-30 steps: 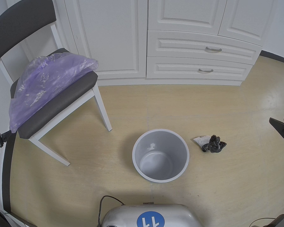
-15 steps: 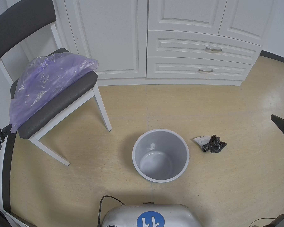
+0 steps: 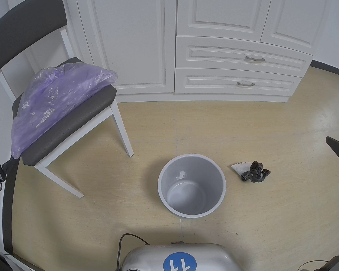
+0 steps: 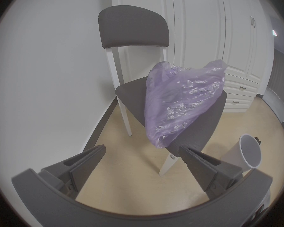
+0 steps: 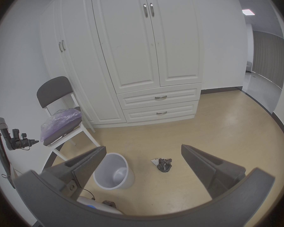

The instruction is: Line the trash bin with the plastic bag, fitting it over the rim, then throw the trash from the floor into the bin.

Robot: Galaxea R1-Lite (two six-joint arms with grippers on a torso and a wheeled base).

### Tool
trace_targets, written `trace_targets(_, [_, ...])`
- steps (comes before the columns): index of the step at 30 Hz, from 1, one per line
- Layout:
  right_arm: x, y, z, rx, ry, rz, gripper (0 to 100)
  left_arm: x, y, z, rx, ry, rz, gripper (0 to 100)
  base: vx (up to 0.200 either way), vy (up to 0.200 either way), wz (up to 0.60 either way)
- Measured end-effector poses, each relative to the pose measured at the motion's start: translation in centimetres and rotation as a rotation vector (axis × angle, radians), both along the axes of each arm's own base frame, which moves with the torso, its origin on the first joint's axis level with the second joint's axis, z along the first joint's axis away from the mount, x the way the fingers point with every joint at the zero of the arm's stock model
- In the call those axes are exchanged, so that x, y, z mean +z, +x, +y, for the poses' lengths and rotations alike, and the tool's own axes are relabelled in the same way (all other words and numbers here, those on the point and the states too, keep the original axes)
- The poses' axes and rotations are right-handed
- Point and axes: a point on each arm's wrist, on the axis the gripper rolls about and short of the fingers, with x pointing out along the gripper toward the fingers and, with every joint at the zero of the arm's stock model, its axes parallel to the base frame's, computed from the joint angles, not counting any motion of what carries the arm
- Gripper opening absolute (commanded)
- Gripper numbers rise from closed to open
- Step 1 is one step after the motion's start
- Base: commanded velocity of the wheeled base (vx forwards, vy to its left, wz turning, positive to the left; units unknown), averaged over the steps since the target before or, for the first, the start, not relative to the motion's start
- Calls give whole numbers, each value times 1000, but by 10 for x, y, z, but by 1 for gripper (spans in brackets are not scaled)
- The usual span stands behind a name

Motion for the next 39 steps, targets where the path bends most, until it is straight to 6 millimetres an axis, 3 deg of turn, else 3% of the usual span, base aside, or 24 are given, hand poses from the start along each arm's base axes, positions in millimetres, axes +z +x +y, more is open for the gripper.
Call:
trace_targets(21, [-3,0,1,6,-5,10,100,-10,-15,-17,-45,125,61,100,0,0,0])
trace_targets(39, [-5,3,1,4,-6,25,100,-8,16,7,-43,75,32,100,0,0,0])
